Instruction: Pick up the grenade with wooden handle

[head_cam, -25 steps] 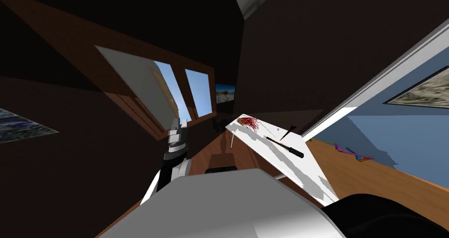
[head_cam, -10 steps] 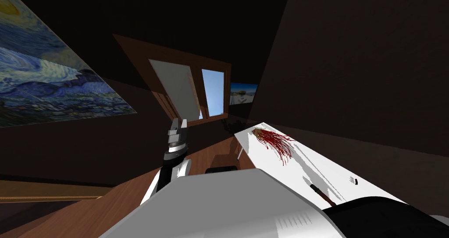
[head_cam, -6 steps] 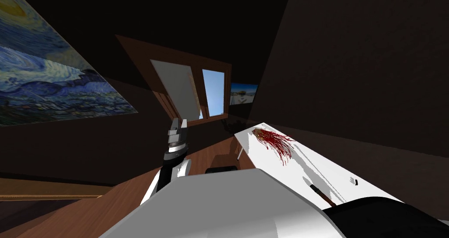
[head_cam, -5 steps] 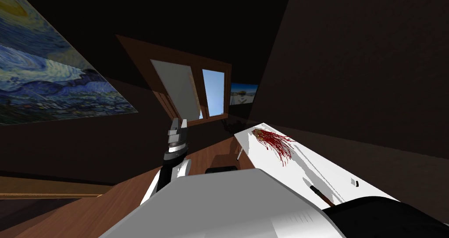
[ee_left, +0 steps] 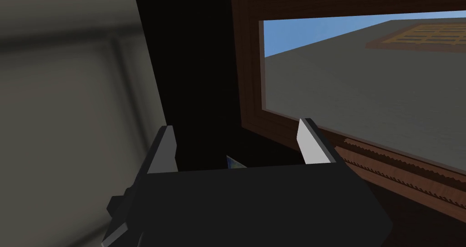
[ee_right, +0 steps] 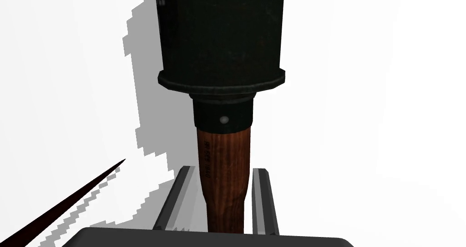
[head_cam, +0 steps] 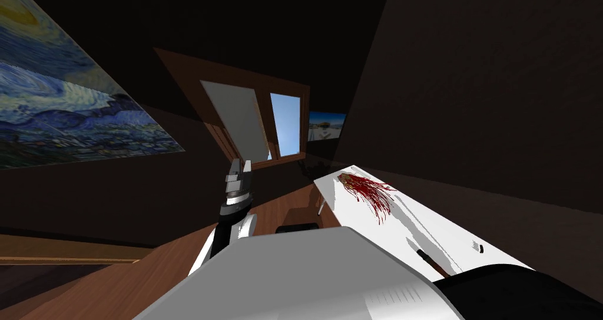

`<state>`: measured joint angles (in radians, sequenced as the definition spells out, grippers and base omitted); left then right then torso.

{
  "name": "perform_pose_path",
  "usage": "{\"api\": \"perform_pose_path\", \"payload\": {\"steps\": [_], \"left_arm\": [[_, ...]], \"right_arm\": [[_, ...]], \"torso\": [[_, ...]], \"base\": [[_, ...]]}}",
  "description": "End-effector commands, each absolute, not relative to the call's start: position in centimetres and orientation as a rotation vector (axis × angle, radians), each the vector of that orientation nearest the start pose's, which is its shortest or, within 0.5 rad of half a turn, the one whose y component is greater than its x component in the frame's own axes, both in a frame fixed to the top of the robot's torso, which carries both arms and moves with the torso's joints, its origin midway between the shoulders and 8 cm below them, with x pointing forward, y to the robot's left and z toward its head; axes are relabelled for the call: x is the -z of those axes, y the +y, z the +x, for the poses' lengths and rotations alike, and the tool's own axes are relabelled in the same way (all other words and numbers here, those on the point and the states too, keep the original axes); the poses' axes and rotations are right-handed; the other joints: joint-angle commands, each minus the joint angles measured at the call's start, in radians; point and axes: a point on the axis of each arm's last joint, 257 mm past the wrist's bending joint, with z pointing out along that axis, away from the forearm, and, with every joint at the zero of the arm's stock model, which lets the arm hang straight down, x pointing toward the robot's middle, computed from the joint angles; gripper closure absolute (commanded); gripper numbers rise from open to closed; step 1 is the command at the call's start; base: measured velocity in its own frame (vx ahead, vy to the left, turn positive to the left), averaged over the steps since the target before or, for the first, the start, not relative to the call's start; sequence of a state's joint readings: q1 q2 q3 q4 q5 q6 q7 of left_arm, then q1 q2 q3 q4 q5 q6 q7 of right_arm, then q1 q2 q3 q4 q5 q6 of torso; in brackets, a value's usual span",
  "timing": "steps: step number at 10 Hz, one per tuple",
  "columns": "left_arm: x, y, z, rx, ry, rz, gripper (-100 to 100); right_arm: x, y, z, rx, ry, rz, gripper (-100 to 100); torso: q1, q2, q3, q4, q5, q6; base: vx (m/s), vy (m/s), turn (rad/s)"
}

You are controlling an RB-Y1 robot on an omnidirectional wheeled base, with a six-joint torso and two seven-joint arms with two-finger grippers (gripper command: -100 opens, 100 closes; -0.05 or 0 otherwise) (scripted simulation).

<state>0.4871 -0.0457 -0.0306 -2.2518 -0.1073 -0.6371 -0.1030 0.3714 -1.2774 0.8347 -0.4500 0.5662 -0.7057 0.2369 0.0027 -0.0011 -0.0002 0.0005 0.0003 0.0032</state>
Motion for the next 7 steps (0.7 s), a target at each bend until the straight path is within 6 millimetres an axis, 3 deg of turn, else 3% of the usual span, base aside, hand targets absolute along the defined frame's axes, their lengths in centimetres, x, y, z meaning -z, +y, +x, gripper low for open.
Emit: {"api": "perform_pose_path", "payload": {"steps": [1, 2, 3, 4, 5, 6, 7], "left_arm": [[-4.0, 25.4, 32.9, 1.201, 0.578, -0.492, 0], [-4.0, 25.4, 32.9, 1.201, 0.578, -0.492, 0], [-4.0, 25.4, 32.9, 1.201, 0.578, -0.492, 0], [-4.0, 25.4, 32.9, 1.201, 0.578, -0.492, 0], [-4.0, 25.4, 32.9, 1.201, 0.578, -0.492, 0], [-4.0, 25.4, 32.9, 1.202, 0.578, -0.492, 0], [-4.0, 25.4, 32.9, 1.202, 0.578, -0.492, 0]], "right_arm": [[40.5, -74.5, -8.3, 0.305, 3.190, -0.454, 100], [40.5, -74.5, -8.3, 0.305, 3.190, -0.453, 100], [40.5, -74.5, -8.3, 0.305, 3.190, -0.453, 0], [39.2, -75.3, -7.8, 0.309, 3.189, -0.460, 100], [38.4, -75.7, -7.4, 0.311, 3.188, -0.465, 100], [38.9, -75.6, -7.6, 0.318, 3.188, -0.460, 100], [38.8, -75.6, -7.6, 0.313, 3.188, -0.461, 0]], "torso": [[0.000, 0.000, 0.000, 0.000, 0.000, 0.000], [0.000, 0.000, 0.000, 0.000, 0.000, 0.000], [0.000, 0.000, 0.000, 0.000, 0.000, 0.000], [0.001, 0.000, 0.000, 0.000, 0.001, 0.000], [0.004, 0.000, 0.000, 0.000, 0.002, 0.000], [0.007, 0.000, 0.000, 0.000, 0.002, 0.000], [0.005, 0.000, 0.000, 0.000, 0.002, 0.000]], "base": [[0.000, 0.000, 0.000], [0.000, 0.000, 0.000], [0.000, 0.000, 0.000], [-0.002, 0.049, -0.048], [-0.003, 0.091, -0.054], [-0.001, 0.043, -0.016], [0.000, 0.008, -0.002]]}}
